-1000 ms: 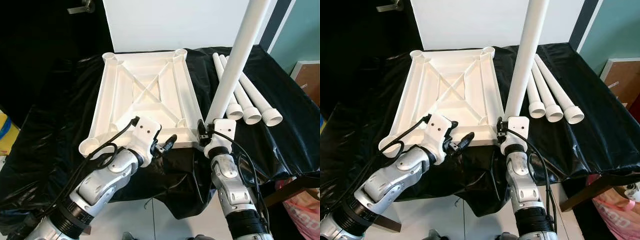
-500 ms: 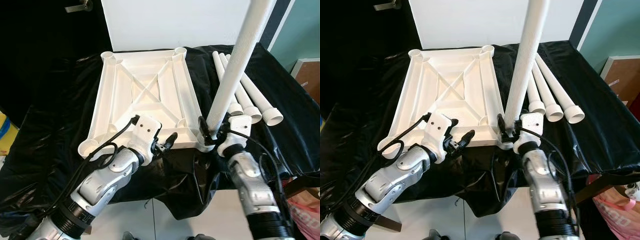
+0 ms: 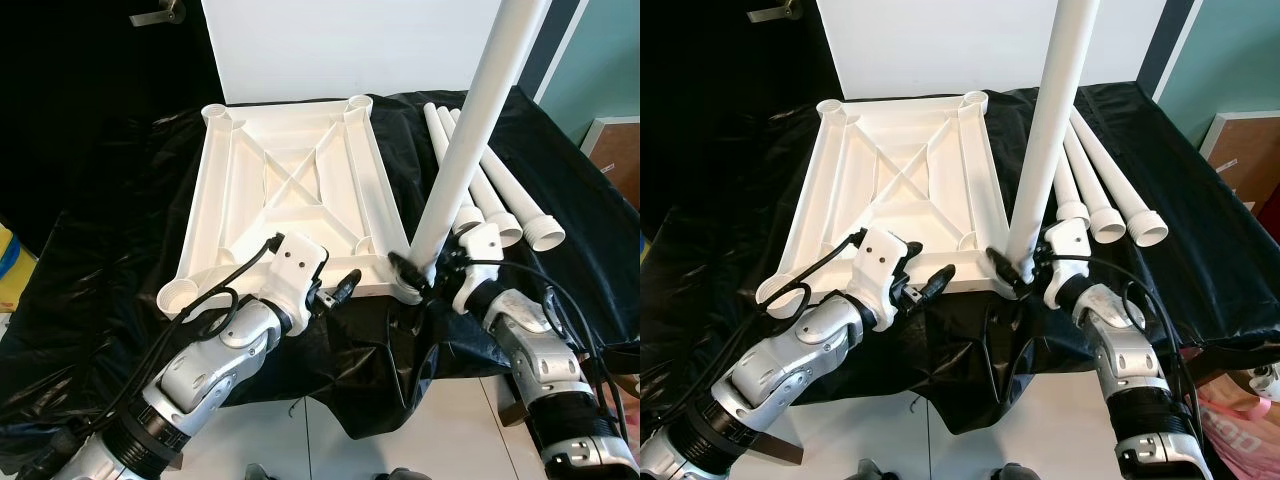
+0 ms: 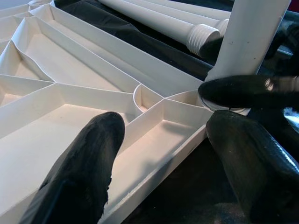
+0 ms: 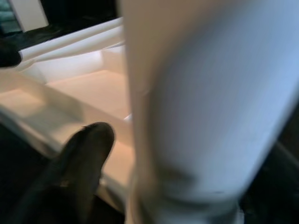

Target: Building children table

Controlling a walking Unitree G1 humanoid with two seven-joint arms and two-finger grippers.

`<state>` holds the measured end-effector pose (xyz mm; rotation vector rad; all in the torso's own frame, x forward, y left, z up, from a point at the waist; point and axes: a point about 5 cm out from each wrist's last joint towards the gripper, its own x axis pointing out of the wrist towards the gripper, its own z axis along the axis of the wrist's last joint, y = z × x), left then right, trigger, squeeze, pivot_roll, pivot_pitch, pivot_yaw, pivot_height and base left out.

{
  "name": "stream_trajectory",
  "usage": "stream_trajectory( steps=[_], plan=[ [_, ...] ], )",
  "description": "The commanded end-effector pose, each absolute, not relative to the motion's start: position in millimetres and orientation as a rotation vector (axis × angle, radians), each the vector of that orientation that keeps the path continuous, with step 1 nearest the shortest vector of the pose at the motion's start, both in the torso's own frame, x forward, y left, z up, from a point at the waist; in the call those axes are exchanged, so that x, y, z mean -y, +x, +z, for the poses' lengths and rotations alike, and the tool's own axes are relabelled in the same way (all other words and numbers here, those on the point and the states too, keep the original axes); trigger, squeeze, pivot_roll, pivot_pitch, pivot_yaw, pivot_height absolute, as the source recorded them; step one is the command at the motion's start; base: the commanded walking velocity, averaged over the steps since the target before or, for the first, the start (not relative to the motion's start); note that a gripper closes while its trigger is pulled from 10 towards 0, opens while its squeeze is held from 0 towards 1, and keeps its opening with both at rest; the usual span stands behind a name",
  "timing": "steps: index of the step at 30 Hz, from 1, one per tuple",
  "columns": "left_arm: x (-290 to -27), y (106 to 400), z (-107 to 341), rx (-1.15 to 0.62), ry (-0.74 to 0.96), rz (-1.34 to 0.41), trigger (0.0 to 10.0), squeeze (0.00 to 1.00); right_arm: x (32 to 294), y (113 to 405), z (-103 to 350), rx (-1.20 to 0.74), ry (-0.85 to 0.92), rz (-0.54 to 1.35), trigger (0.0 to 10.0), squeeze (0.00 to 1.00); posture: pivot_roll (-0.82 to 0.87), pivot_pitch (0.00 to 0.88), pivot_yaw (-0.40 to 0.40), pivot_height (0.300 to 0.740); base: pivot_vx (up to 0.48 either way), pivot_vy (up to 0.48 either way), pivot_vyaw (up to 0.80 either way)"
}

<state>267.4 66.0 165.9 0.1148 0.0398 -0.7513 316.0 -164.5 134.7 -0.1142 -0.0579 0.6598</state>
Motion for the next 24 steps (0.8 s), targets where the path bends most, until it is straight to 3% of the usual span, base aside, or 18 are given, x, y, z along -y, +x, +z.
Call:
stream_trajectory(
  steps=[1, 2, 11, 12, 13, 19, 22, 24],
  plan=[
    [-53.7, 247.0, 162.2, -0.086, 0.116, -1.152, 10.0, 0.00, 165.2, 318.0, 133.0, 0.044, -0.143, 0.696, 3.5, 0.00, -0.13, 0.077, 0.030, 0.740, 0.000, 0.000, 0.00],
    [-52.6, 246.2, 161.8, -0.091, 0.111, -1.155, 10.0, 0.00, 165.3, 320.5, 132.8, 0.042, -0.145, 0.703, 0.0, 0.00, -0.13, 0.072, 0.027, 0.740, 0.000, 0.000, 0.00],
    [-51.5, 242.3, 158.1, -0.101, 0.122, -1.164, 10.0, 0.00, 168.6, 327.2, 131.3, 0.031, -0.154, 0.692, 0.0, 0.00, -0.12, 0.065, 0.024, 0.740, 0.000, 0.000, 0.00],
    [-52.2, 242.5, 158.1, -0.101, 0.124, -1.162, 10.0, 0.00, 169.6, 327.4, 130.2, 0.027, -0.156, 0.675, 3.7, 0.00, -0.12, 0.064, 0.023, 0.740, 0.000, 0.000, 0.00],
    [-52.9, 242.7, 158.1, -0.100, 0.126, -1.159, 10.0, 0.00, 170.7, 327.7, 128.2, 0.018, -0.156, 0.653, 10.0, 0.00, -0.12, 0.065, 0.022, 0.740, 0.000, 0.000, 0.00],
    [-53.5, 243.0, 158.1, -0.100, 0.126, -1.153, 10.0, 0.00, 171.8, 327.4, 124.4, 0.007, -0.148, 0.582, 10.0, 0.00, -0.12, 0.065, 0.021, 0.740, 0.000, 0.000, 0.00],
    [-53.5, 242.2, 157.8, -0.103, 0.124, -1.152, 10.0, 0.00, 172.2, 327.5, 119.3, -0.012, -0.154, 0.481, 10.0, 0.00, -0.12, 0.065, 0.021, 0.740, 0.000, 0.000, 0.00],
    [-53.9, 241.5, 157.2, -0.104, 0.125, -1.151, 10.0, 0.00, 167.4, 324.1, 113.3, -0.029, -0.069, 0.354, 10.0, 0.00, -0.12, 0.067, 0.021, 0.740, 0.000, 0.000, 0.00]
  ],
)
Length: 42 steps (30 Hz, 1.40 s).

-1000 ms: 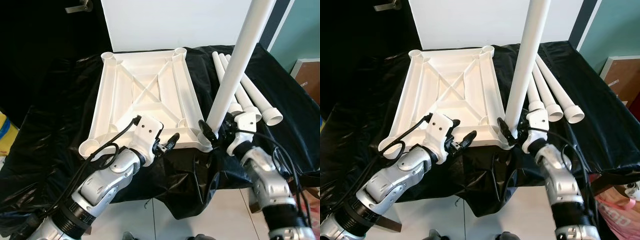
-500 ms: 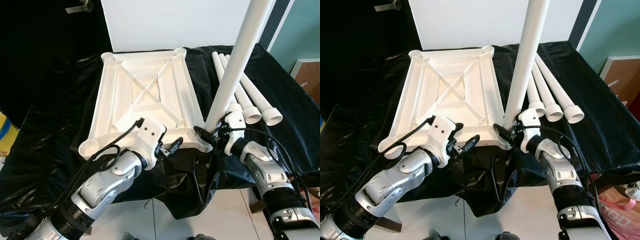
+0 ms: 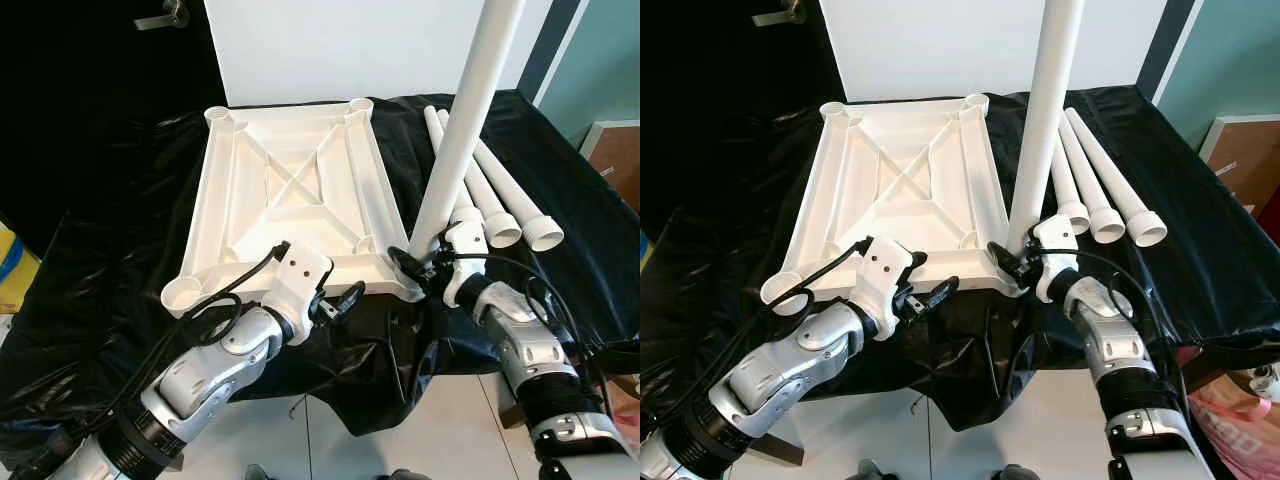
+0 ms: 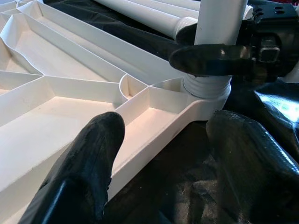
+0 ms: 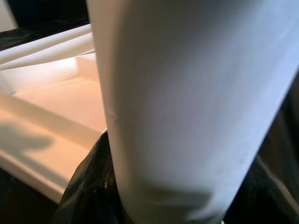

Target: Building children table

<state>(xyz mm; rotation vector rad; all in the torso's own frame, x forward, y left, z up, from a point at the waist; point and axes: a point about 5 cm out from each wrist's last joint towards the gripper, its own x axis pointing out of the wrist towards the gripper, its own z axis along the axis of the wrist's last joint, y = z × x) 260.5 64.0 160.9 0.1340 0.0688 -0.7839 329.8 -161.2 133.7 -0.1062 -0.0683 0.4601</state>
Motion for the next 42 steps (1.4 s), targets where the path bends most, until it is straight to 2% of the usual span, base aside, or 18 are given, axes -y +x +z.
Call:
stream_trajectory(
  steps=[1, 8, 10, 14, 32, 33, 34, 42],
  plan=[
    [-53.9, 241.5, 157.2, -0.104, 0.125, -1.151, 10.0, 0.00, 167.4, 324.1, 113.3, -0.029, -0.069, 0.354, 10.0, 0.00, -0.12, 0.067, 0.021, 0.740, 0.000, 0.000, 0.00],
    [-55.1, 241.5, 158.4, -0.103, 0.116, -1.145, 10.0, 0.00, 159.7, 313.7, 106.0, -0.039, 0.029, 0.158, 10.0, 0.00, -0.12, 0.069, 0.020, 0.740, 0.000, 0.000, 0.00],
    [-55.2, 241.6, 158.3, -0.103, 0.116, -1.144, 10.0, 0.00, 150.2, 305.8, 103.9, -0.029, 0.047, 0.036, 10.0, 0.00, -0.12, 0.072, 0.022, 0.740, 0.000, 0.000, 0.00],
    [-54.7, 241.5, 158.4, -0.103, 0.115, -1.146, 10.0, 0.00, 140.3, 298.5, 103.3, -0.028, 0.069, -0.088, 10.0, 0.00, -0.12, 0.073, 0.024, 0.740, 0.000, 0.000, 0.00],
    [-55.8, 241.6, 159.7, -0.103, 0.115, -1.148, 10.0, 0.00, 132.5, 292.7, 112.8, 0.016, 0.079, -0.094, 10.0, 0.00, -0.12, 0.071, 0.030, 0.740, 0.000, 0.000, 0.00],
    [-55.9, 241.5, 159.8, -0.103, 0.114, -1.147, 10.0, 0.00, 133.6, 292.5, 115.6, 0.029, 0.079, -0.083, 10.0, 0.94, -0.12, 0.072, 0.030, 0.740, 0.000, 0.000, 0.00],
    [-55.9, 241.5, 160.0, -0.102, 0.114, -1.146, 10.0, 0.00, 135.9, 292.3, 119.4, 0.049, 0.094, -0.054, 10.0, 1.00, -0.12, 0.072, 0.030, 0.740, 0.000, 0.000, 0.00],
    [-56.0, 242.5, 160.8, -0.099, 0.115, -1.143, 10.0, 0.00, 147.7, 290.5, 129.1, 0.102, 0.107, 0.030, 10.0, 1.00, -0.13, 0.073, 0.029, 0.740, 0.000, 0.000, 0.00]
  ],
)
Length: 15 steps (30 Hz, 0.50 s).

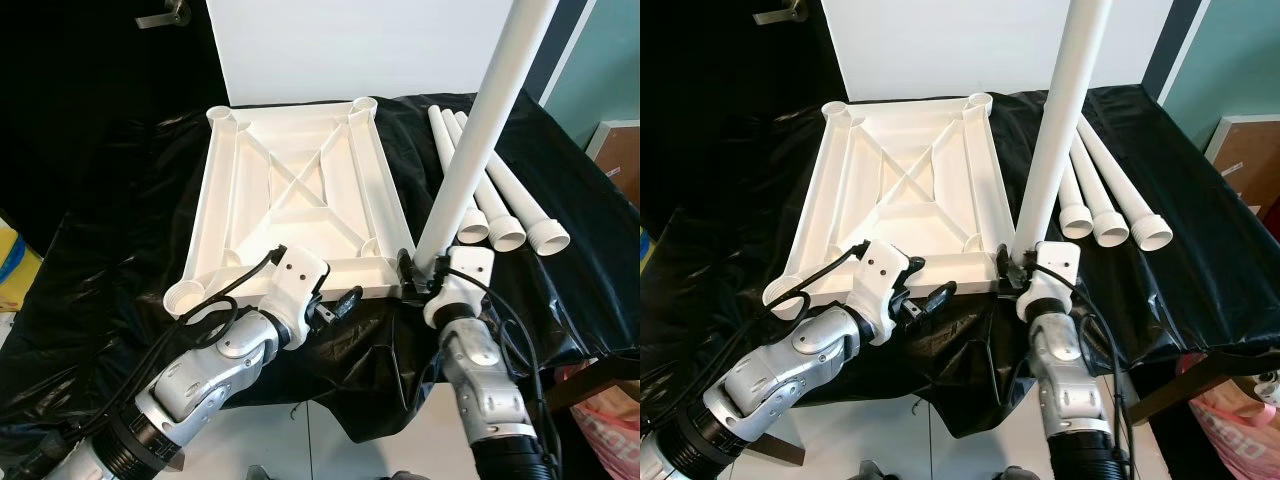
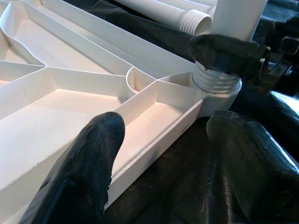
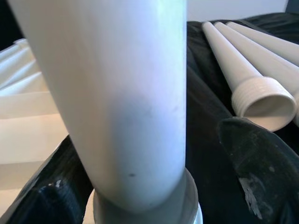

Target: Building children table

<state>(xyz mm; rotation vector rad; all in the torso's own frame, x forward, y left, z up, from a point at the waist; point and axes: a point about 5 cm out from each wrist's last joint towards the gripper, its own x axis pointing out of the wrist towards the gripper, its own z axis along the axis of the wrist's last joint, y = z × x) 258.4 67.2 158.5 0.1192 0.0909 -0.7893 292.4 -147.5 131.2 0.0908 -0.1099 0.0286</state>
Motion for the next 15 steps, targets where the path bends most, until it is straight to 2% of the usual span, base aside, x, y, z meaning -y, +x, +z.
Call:
stream_trajectory(
  steps=[1, 2, 5, 7, 8, 15],
  plan=[
    [-56.1, 242.9, 161.1, -0.098, 0.115, -1.142, 10.0, 0.00, 152.5, 288.9, 130.6, 0.110, 0.094, 0.092, 10.0, 1.00, -0.13, 0.076, 0.030, 0.740, 0.000, 0.000, 0.00],
    [-56.1, 242.9, 161.1, -0.098, 0.115, -1.142, 10.0, 0.00, 152.5, 288.9, 130.6, 0.110, 0.094, 0.092, 10.0, 1.00, -0.13, 0.076, 0.030, 0.740, 0.000, 0.000, 0.00],
    [-55.5, 244.7, 162.4, -0.093, 0.113, -1.140, 10.0, 0.00, 166.3, 288.8, 130.7, 0.094, 0.038, 0.296, 10.0, 1.00, -0.14, 0.082, 0.033, 0.740, 0.000, 0.000, 0.00],
    [-55.3, 245.2, 162.6, -0.093, 0.112, -1.140, 10.0, 0.00, 168.7, 289.9, 130.7, 0.089, 0.024, 0.337, 10.0, 1.00, -0.14, 0.082, 0.033, 0.740, 0.000, 0.000, 0.00],
    [-55.1, 245.8, 163.0, -0.091, 0.111, -1.139, 10.0, 0.00, 169.6, 292.4, 131.4, 0.086, -0.001, 0.393, 10.0, 0.00, -0.14, 0.082, 0.033, 0.740, 0.000, 0.000, 0.00],
    [-54.1, 247.1, 163.7, -0.087, 0.108, -1.140, 10.0, 0.00, 168.0, 301.0, 133.8, 0.074, -0.044, 0.505, 10.0, 0.00, -0.14, 0.081, 0.036, 0.740, 0.000, 0.000, 0.00]
  ],
)
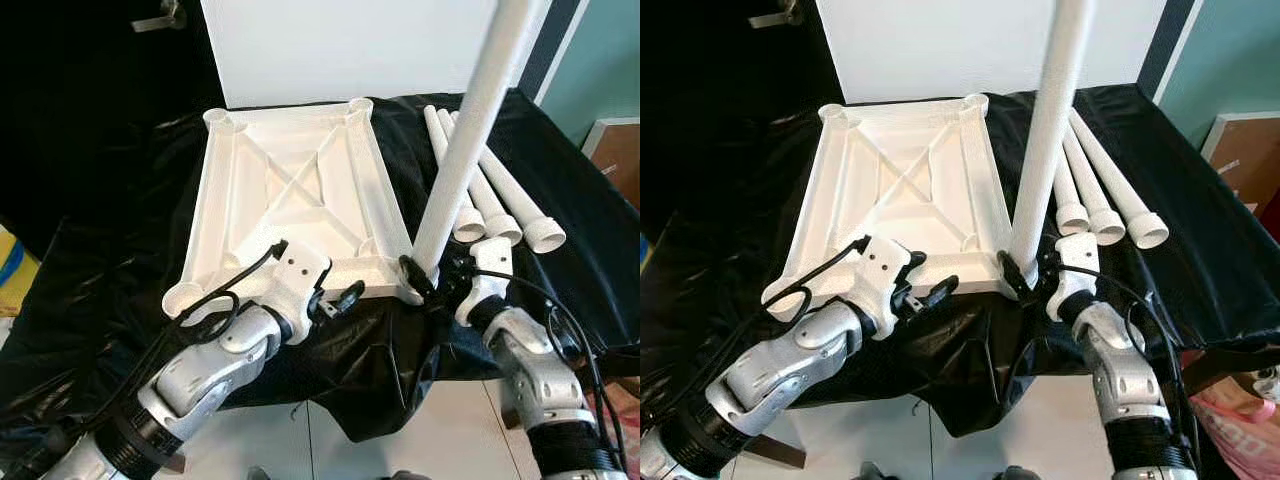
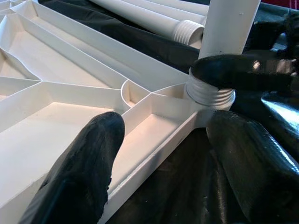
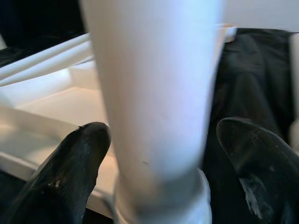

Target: Building children table

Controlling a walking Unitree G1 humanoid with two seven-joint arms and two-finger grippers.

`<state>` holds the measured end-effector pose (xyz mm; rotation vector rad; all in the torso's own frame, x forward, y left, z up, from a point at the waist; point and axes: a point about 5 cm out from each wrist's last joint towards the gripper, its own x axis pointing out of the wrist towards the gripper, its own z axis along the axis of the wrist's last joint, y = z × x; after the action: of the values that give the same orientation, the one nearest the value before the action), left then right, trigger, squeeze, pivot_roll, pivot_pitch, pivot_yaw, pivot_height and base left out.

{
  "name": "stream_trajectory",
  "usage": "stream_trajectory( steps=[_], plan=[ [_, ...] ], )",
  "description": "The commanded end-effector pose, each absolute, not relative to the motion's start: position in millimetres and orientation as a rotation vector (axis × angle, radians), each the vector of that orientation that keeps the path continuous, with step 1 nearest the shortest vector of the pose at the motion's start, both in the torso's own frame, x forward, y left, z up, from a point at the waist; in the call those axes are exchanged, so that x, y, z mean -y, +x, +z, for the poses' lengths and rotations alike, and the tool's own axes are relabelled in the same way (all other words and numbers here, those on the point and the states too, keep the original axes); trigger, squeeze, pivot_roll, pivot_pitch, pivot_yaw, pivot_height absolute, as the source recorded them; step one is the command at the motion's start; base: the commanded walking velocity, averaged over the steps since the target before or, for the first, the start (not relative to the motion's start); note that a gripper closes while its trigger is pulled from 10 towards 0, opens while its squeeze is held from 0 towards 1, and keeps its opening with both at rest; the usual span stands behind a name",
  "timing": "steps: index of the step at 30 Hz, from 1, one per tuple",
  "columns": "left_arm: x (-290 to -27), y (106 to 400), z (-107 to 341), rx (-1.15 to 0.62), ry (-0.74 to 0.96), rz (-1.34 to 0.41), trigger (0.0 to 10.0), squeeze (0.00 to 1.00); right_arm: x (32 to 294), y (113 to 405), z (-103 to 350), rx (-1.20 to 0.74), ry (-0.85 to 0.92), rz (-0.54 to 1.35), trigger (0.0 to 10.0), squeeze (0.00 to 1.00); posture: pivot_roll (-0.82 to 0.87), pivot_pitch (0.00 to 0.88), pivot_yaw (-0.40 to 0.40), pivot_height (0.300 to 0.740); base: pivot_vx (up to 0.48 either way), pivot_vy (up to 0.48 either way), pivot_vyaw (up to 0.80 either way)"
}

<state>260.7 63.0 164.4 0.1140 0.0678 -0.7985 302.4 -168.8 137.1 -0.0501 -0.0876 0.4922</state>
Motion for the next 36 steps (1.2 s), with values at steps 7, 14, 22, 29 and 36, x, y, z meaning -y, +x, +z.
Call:
stream_trajectory(
  steps=[7, 14, 22, 29, 36],
  plan=[
    [-52.1, 246.5, 164.6, -0.083, 0.106, -1.144, 10.0, 0.00, 162.2, 316.8, 132.6, 0.058, -0.112, 0.573, 5.3, 0.00, -0.13, 0.082, 0.030, 0.740, 0.000, 0.000, 0.00],
    [-50.9, 242.9, 163.3, -0.088, 0.101, -1.146, 10.0, 0.00, 168.0, 321.6, 129.6, 0.043, -0.123, 0.593, 0.0, 0.00, -0.12, 0.089, 0.022, 0.740, 0.000, 0.000, 0.00],
    [-51.1, 240.2, 160.8, -0.099, 0.106, -1.147, 10.0, 0.00, 173.3, 321.8, 124.0, 0.017, -0.098, 0.568, 10.0, 0.00, -0.12, 0.095, 0.018, 0.740, 0.000, 0.000, 0.00],
    [-50.6, 238.8, 159.1, -0.105, 0.108, -1.146, 10.0, 0.00, 175.1, 320.6, 116.8, -0.011, -0.109, 0.360, 10.0, 0.00, -0.12, 0.102, 0.015, 0.740, 0.000, 0.000, 0.00],
    [-50.8, 239.0, 158.9, -0.106, 0.110, -1.145, 10.0, 0.00, 167.3, 314.4, 112.2, -0.031, -0.005, 0.203, 10.0, 0.00, -0.13, 0.099, 0.019, 0.740, 0.000, 0.000, 0.00]
  ],
)
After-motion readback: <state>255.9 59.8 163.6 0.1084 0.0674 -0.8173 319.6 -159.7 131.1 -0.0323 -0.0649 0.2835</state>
